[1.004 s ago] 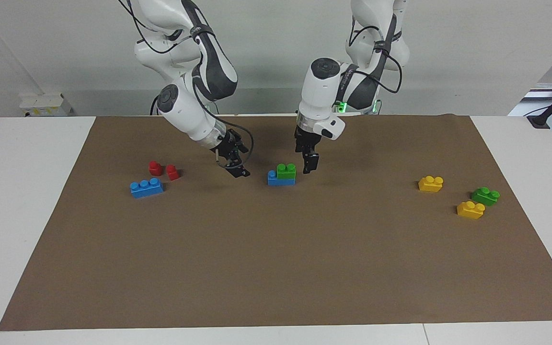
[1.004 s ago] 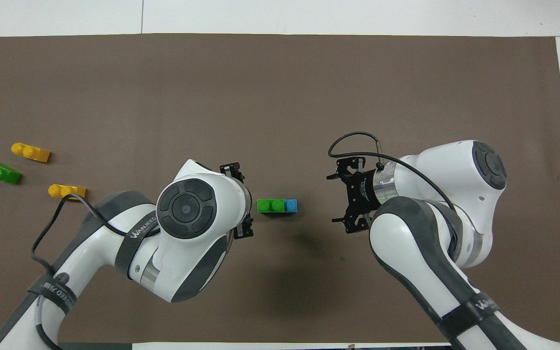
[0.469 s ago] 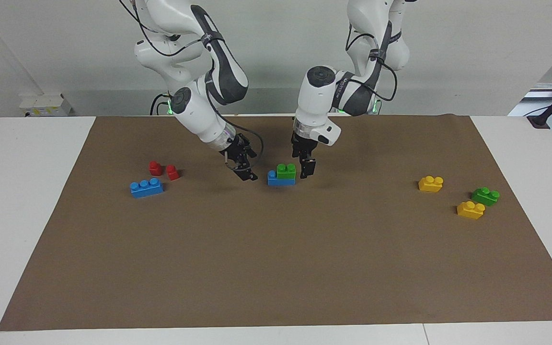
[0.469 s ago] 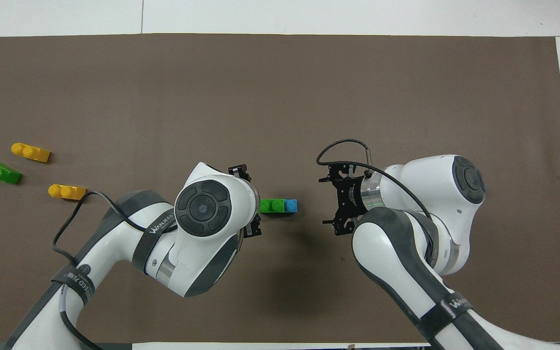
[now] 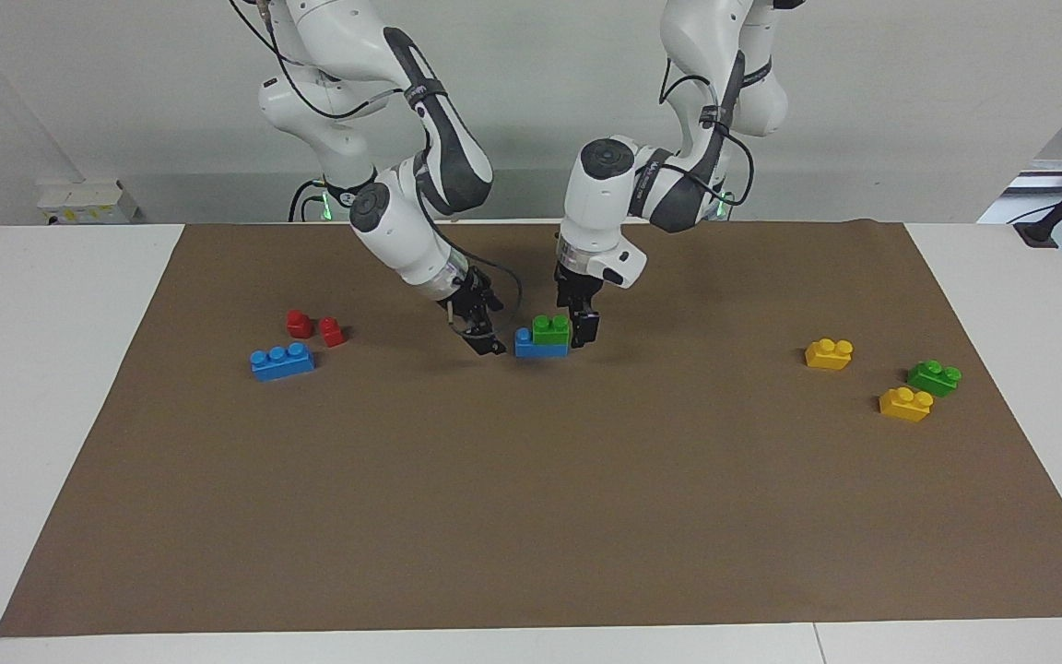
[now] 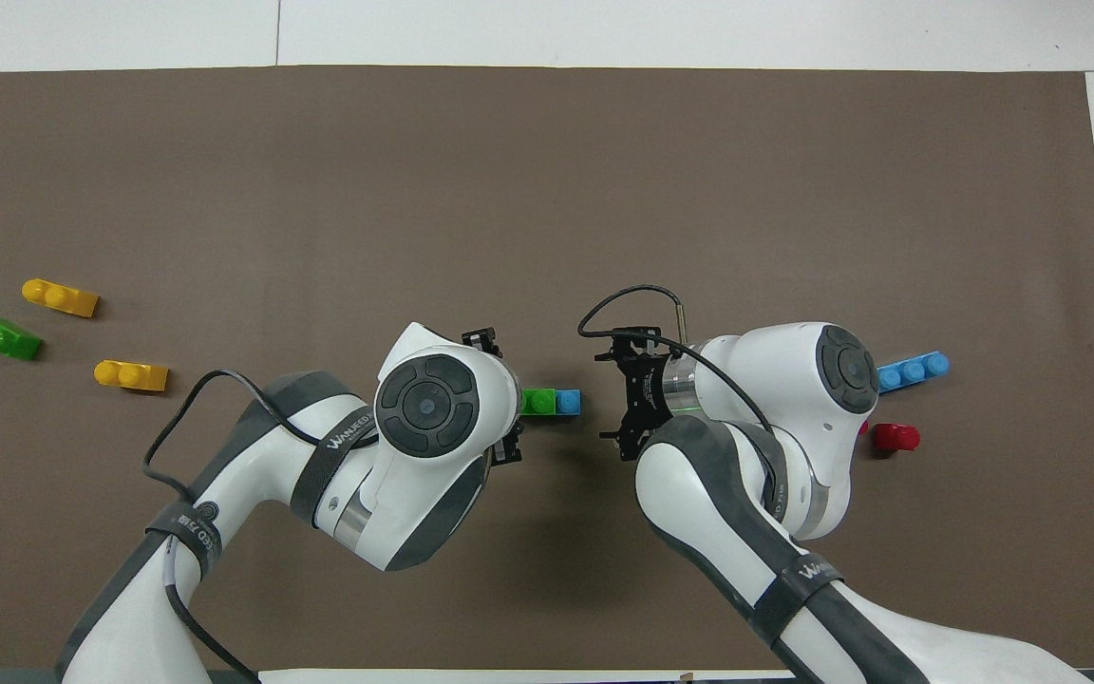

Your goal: Remove green block with left arm and hold with right

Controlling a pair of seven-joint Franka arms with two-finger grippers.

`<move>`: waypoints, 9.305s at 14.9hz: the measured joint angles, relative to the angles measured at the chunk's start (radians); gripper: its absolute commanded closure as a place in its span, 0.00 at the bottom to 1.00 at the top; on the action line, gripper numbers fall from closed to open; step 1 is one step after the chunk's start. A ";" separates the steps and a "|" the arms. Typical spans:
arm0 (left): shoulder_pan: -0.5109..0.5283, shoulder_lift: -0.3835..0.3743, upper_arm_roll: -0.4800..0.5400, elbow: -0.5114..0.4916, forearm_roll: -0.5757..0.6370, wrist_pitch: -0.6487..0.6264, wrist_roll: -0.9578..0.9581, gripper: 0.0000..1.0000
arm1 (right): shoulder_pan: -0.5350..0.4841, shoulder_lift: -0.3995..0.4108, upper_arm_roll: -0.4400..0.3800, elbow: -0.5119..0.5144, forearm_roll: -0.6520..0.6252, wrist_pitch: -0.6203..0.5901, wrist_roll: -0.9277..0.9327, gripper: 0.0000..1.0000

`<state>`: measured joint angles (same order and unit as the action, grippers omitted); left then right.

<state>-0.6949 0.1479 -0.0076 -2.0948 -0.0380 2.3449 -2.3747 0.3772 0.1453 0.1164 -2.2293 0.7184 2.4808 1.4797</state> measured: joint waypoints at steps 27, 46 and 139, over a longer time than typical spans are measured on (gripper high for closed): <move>-0.026 0.044 0.001 0.019 0.000 -0.014 -0.007 0.01 | 0.122 0.102 -0.001 0.003 0.131 0.169 -0.080 1.00; -0.031 0.008 0.002 0.024 0.001 -0.047 0.027 1.00 | 0.121 0.104 -0.006 0.007 0.152 0.178 -0.114 1.00; 0.621 -0.124 0.007 0.447 0.115 -0.732 2.266 0.00 | -0.540 -0.165 0.008 0.607 -0.754 -0.966 -1.385 0.00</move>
<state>-0.0743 0.0240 -0.0007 -1.6481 0.0769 1.6133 -0.1083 -0.1626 -0.0199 0.1242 -1.6221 -0.0359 1.5144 0.0951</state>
